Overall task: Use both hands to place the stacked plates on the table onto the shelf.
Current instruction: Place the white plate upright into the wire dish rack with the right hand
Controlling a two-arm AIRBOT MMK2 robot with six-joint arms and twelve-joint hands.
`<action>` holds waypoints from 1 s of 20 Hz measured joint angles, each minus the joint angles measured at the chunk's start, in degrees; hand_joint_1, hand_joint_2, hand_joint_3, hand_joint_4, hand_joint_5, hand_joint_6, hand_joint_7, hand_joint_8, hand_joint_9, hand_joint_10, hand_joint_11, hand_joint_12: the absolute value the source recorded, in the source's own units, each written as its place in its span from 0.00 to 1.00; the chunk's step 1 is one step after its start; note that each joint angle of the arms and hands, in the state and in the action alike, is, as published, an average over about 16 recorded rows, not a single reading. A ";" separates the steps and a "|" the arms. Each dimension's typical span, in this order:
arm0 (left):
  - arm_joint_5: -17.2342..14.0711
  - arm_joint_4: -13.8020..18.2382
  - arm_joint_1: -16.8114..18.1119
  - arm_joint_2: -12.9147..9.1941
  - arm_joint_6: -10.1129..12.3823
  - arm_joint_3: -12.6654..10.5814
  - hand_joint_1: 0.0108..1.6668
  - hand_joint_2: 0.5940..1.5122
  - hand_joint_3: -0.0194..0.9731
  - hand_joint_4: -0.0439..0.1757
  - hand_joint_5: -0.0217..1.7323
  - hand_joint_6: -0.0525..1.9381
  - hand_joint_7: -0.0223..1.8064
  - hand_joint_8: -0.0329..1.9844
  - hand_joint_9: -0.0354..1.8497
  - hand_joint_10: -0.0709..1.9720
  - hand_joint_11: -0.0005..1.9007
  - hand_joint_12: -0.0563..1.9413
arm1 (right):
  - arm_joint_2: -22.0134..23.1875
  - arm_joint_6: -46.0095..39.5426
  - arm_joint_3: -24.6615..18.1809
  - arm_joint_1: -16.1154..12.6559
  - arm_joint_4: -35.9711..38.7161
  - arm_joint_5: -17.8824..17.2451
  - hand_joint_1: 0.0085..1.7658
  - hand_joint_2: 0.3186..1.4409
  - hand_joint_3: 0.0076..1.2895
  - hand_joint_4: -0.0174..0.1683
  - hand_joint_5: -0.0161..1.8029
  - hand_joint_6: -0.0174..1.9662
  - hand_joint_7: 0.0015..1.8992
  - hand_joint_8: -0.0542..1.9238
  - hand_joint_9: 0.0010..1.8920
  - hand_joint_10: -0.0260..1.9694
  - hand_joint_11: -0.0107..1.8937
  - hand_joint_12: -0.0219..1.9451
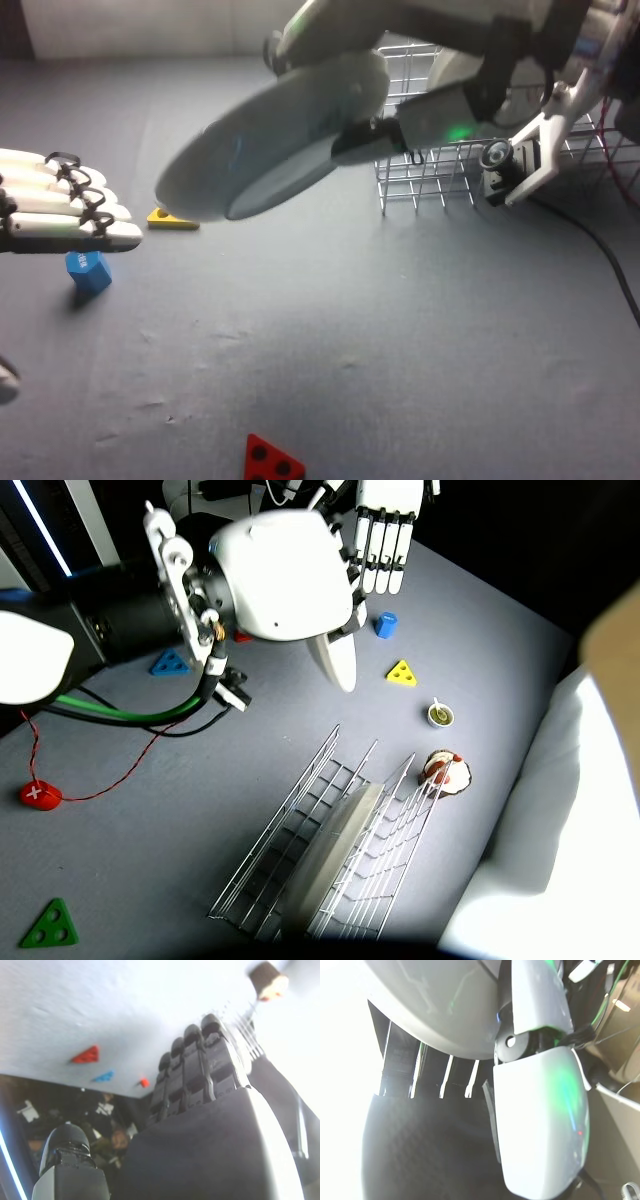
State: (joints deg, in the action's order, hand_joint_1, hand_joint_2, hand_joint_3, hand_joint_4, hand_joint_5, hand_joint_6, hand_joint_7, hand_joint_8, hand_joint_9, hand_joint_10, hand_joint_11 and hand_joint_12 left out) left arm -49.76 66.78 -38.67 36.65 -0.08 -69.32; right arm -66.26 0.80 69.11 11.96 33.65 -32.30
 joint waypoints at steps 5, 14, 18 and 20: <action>-0.11 2.49 1.73 -1.31 0.00 1.44 0.04 0.44 0.03 0.22 0.05 0.03 0.09 0.01 0.10 0.04 0.07 0.04 | 0.82 -7.64 1.87 -3.08 -0.44 3.21 0.83 0.53 0.00 0.08 0.55 0.44 0.62 0.22 0.66 0.24 0.55 0.66; 0.03 3.80 2.43 -2.66 0.00 3.14 0.04 0.44 0.04 0.23 0.06 0.03 0.09 0.01 0.10 0.04 0.07 0.04 | 1.99 -18.63 4.92 -7.31 2.72 8.72 0.84 0.53 0.00 0.06 0.54 0.45 0.60 0.26 0.64 0.31 0.54 0.68; 0.16 3.98 2.60 -2.90 0.00 3.41 0.04 0.44 0.03 0.23 0.06 0.03 0.09 0.01 0.09 0.04 0.07 0.04 | 2.47 -21.91 5.42 -8.50 5.19 10.80 0.84 0.53 0.00 0.05 0.54 0.45 0.59 0.28 0.63 0.32 0.53 0.68; 0.11 4.09 2.67 -3.01 0.01 3.47 0.04 0.44 0.03 0.23 0.06 0.03 0.09 0.01 0.09 0.04 0.07 0.04 | 2.70 -22.81 5.51 -8.86 5.89 11.90 0.84 0.54 0.00 0.05 0.54 0.45 0.58 0.28 0.62 0.33 0.53 0.68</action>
State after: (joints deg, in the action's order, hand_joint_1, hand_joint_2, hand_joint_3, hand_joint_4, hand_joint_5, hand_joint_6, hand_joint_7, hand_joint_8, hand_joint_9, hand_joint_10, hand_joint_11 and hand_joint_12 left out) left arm -49.64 70.87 -36.00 33.64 -0.08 -65.85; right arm -63.56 -22.01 74.62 3.10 39.54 -20.40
